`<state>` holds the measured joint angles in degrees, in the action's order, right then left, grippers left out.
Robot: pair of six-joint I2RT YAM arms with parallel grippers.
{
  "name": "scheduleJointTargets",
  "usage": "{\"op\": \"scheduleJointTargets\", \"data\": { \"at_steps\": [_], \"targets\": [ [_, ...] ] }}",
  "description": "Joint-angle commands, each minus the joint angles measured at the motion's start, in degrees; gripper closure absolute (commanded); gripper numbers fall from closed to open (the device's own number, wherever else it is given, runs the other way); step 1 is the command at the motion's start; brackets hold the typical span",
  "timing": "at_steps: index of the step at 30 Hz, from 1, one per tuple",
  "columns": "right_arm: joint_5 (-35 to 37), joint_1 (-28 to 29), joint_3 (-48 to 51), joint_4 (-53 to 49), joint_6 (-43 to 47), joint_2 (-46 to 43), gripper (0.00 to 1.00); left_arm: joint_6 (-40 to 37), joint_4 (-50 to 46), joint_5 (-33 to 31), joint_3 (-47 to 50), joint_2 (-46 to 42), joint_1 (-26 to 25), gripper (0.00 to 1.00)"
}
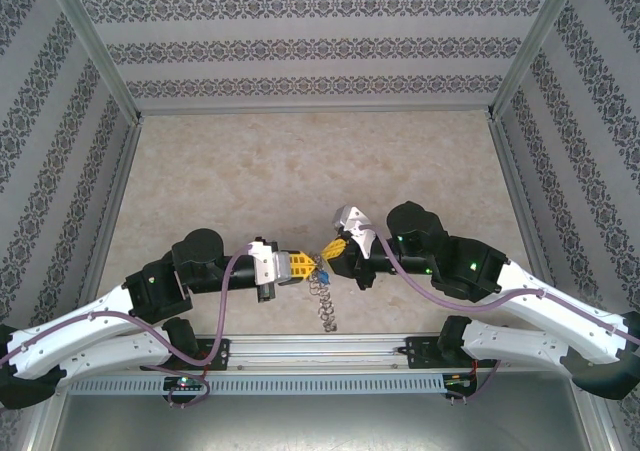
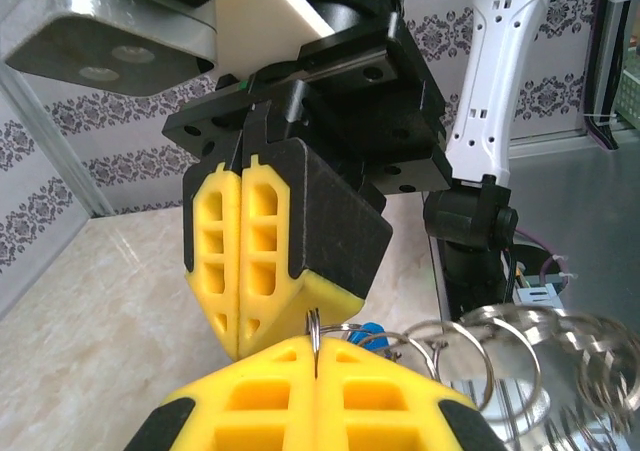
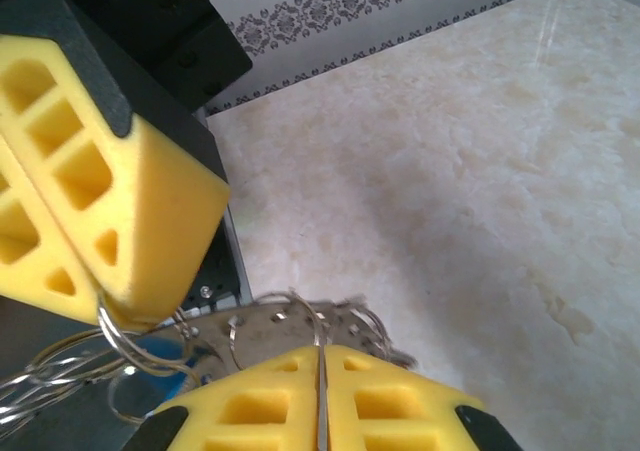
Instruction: Put the keys on the keyring
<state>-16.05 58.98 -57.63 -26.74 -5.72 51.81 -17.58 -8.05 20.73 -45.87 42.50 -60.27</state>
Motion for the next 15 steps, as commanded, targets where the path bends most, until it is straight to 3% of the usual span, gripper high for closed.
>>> {"op": "scheduleJointTargets", "data": {
  "at_steps": [1,4,10,15],
  "targets": [
    [-1.94,-0.36,0.5,1.83,-0.33,-0.17,0.89,-0.01,5.1,0.87,-1.34,-0.31,-0.37,1.0],
    [-1.59,-0.41,1.23,1.3,0.15,-1.99,0.85,-0.08,5.0,1.05,-1.41,-0.57,-0.37,1.0],
    [-2.82,-0.02,7.05,6.26,2.67,-11.23,0.55,1.34,4.36,4.23,-1.67,-1.51,-0.37,1.0],
    [-5.26,0.69,11.29,10.73,6.49,-14.39,0.52,4.76,6.58,8.06,-1.09,-1.04,-0.37,1.0]
  ]
}}
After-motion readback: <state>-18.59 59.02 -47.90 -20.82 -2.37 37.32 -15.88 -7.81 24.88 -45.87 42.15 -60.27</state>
